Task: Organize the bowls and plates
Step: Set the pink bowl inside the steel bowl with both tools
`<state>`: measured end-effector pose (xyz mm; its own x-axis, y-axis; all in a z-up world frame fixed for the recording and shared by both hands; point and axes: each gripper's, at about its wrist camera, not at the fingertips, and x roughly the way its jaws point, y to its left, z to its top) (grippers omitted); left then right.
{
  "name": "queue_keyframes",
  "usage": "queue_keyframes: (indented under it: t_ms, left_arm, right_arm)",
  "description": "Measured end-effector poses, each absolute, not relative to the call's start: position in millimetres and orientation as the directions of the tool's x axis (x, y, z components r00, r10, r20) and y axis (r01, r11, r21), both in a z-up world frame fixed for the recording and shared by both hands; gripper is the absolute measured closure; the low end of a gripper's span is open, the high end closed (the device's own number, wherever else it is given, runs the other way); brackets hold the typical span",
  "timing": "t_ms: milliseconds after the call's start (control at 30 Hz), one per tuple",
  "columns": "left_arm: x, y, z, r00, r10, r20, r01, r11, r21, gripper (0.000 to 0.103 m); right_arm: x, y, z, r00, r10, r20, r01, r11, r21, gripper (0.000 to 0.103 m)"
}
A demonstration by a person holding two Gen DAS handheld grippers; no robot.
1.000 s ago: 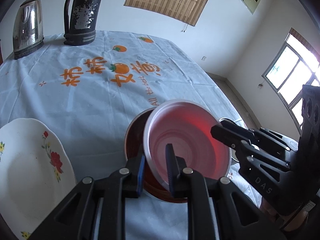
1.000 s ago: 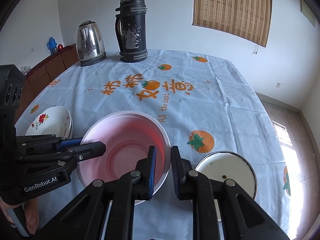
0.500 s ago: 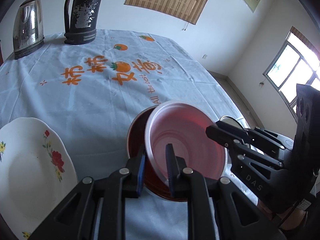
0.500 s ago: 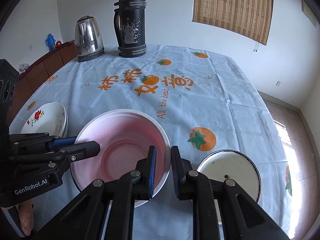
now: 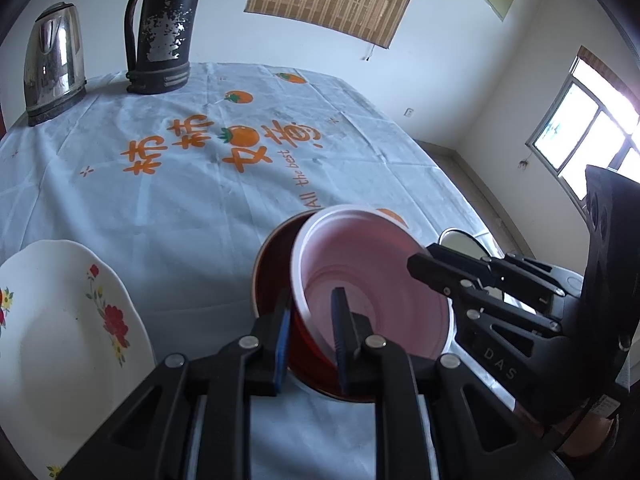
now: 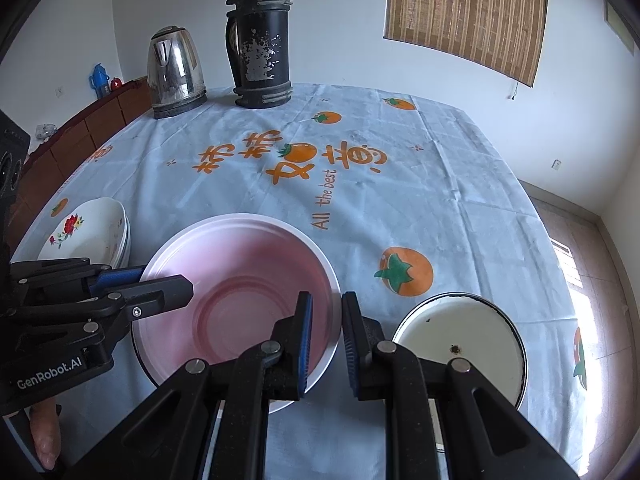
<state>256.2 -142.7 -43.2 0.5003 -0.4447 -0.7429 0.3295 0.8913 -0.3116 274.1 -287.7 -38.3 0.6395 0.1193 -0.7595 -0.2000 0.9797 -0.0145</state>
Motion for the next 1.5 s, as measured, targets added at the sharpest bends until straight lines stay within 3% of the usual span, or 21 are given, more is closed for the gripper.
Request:
queue_keyframes:
  t_ms: [267,567,1500]
  left_arm:
    - [255,-143,-42,0.511,-0.442,-0.737,0.336,0.892,-0.302,0.087]
    - [250,-153,-43,0.561,-0.374,-0.738,0.357,0.914,-0.192,0.087]
    - [246,-157,-44,0.584,-0.350,-0.733,0.375,0.917,-0.140,0.086]
  right_arm:
    - [274,-288,-39,0.640,0.121,-0.759,-0.205,0.979,-0.017,0.085]
    - [272,-287,-41,0.635,0.126,-0.762,-0.213,0.977,-0.015,0.085]
    - [269,-289,-47,0.627,0.141,-0.766,-0.220,0.976,-0.001,0.085]
